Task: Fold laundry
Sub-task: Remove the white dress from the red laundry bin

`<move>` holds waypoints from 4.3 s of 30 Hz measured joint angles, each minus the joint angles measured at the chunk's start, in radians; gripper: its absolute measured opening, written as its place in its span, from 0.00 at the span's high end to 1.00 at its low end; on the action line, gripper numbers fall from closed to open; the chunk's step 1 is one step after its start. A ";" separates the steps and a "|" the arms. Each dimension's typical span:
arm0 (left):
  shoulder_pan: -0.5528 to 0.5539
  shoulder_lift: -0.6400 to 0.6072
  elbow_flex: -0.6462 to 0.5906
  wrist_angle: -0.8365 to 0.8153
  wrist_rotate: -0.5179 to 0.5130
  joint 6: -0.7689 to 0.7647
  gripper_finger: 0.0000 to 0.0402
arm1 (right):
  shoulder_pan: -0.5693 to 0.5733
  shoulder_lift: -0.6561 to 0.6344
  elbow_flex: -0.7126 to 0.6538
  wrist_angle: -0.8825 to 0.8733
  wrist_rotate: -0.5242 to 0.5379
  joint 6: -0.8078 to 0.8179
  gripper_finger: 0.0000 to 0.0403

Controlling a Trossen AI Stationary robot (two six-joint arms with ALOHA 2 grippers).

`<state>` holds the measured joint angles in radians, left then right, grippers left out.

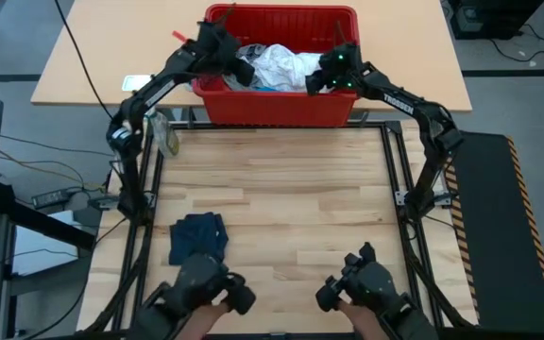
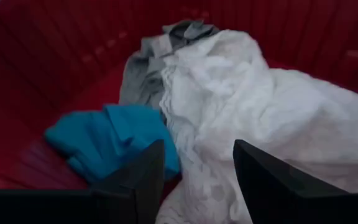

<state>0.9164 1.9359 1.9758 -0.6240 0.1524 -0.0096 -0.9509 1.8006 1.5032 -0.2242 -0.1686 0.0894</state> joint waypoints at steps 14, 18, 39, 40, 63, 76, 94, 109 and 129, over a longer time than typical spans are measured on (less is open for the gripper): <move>0.005 0.119 0.052 -0.246 0.049 0.043 0.53 | -0.013 0.089 0.001 0.145 0.011 -0.059 0.51; -0.003 0.120 0.048 -0.322 0.073 0.054 0.53 | -0.002 0.094 0.000 0.090 -0.022 -0.058 0.52; -0.014 0.120 0.047 -0.465 0.045 0.144 0.53 | -0.006 0.161 0.153 0.279 0.015 -0.102 0.51; -0.013 0.120 0.047 -0.463 0.035 0.156 0.53 | -0.007 0.197 0.189 0.276 0.015 -0.106 0.51; 0.038 0.118 0.047 -0.422 -0.016 0.152 0.53 | -0.004 0.635 0.705 -0.245 0.060 -0.227 0.62; 0.047 0.108 0.047 -0.366 -0.026 0.154 0.53 | -0.022 0.471 0.704 -0.271 -0.017 -0.216 0.97; -0.114 -0.130 0.045 -0.060 0.154 0.391 0.53 | 0.248 0.048 0.705 -0.275 -0.315 -0.073 0.97; -0.511 -0.170 0.045 -0.068 0.128 0.308 0.65 | 0.707 -0.043 0.706 -0.583 0.344 0.093 0.97; -0.836 -0.309 0.046 -0.180 -0.136 0.153 1.00 | 0.968 -0.249 0.705 -0.821 0.484 0.158 0.93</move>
<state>0.0800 1.6265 2.0219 -0.8039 0.0159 0.1429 0.0171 1.5517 2.2078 -1.0450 0.3149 0.2474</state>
